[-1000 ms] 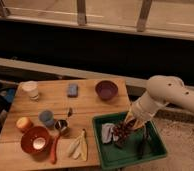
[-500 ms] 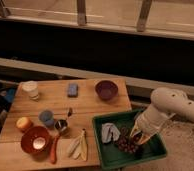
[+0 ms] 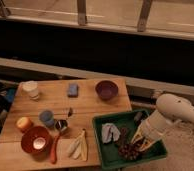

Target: Place grapes in tray

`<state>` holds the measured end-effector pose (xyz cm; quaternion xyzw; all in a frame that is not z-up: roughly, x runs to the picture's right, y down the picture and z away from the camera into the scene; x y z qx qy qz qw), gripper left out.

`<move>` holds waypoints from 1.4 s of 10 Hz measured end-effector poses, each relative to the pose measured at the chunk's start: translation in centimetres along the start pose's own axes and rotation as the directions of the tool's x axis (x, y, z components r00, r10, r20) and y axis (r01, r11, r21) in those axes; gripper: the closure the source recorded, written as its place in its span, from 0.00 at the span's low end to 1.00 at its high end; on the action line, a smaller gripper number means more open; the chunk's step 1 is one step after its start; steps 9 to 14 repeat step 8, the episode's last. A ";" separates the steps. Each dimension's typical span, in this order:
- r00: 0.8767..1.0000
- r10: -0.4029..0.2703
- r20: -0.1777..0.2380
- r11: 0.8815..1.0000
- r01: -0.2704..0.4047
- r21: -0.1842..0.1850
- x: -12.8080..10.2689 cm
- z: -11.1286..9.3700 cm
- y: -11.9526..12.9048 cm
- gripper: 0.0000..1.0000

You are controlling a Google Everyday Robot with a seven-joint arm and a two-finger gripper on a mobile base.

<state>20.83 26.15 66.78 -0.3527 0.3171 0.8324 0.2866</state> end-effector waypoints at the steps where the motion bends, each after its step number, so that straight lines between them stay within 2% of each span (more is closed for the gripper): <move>1: 1.000 -0.002 -0.001 1.000 0.002 -0.006 -0.1 0.0 0.3 0.37; 2: 1.000 0.007 0.002 1.000 -0.007 -0.019 -0.3 -0.2 0.3 0.27; 3: 1.000 0.016 0.007 1.000 -0.016 -0.026 -0.5 -0.4 -0.1 0.21; 4: 1.000 0.013 0.006 1.000 -0.012 -0.025 -0.5 -0.4 0.1 0.20; 14: 1.000 0.011 0.005 1.000 -0.011 -0.026 -0.4 -0.3 0.1 0.20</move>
